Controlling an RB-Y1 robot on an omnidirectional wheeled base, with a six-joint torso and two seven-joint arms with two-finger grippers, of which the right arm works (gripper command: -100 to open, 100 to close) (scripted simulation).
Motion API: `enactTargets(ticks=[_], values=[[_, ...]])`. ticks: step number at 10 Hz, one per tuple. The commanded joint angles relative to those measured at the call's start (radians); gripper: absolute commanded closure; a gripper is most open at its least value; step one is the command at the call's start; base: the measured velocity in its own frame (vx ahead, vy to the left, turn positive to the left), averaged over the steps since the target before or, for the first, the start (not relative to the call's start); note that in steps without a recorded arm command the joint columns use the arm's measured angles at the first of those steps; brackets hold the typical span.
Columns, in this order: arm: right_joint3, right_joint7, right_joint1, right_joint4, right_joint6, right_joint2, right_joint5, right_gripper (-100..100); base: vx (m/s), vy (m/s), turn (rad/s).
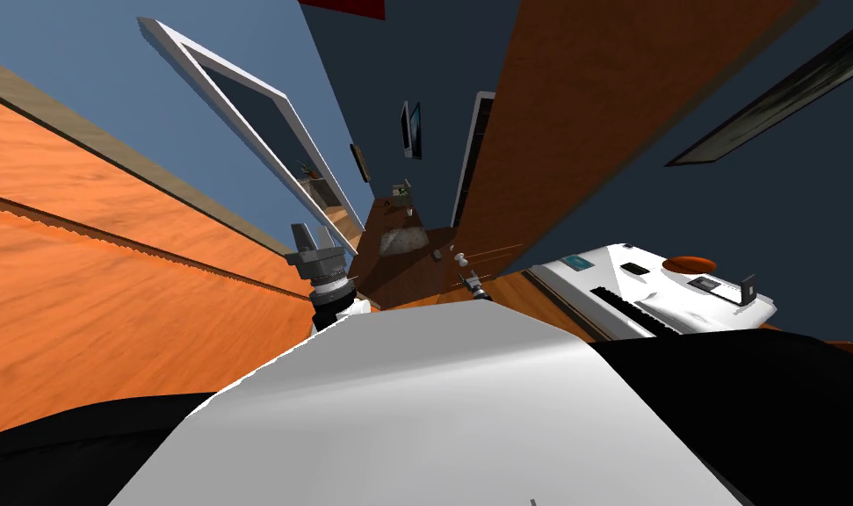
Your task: Pull the door open
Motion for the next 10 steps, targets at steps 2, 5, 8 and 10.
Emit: enactTargets(ticks=[2, 5, 8, 10], values=[[-0.014, -0.008, 0.01, -0.001, -0.019, -0.015, -0.001, -100, -0.182, -0.071, 0.018], [-0.04, -0.006, -0.015, 0.003, -0.011, 0.018, 0.048, -100, 0.023, 0.001, -0.011], [-0.077, -0.007, -0.044, 0.007, -0.006, 0.058, 0.111, -100, 0.164, 0.032, -0.03], [-0.097, -0.007, -0.06, 0.009, -0.003, 0.08, 0.145, -100, 0.102, -0.007, -0.032]])
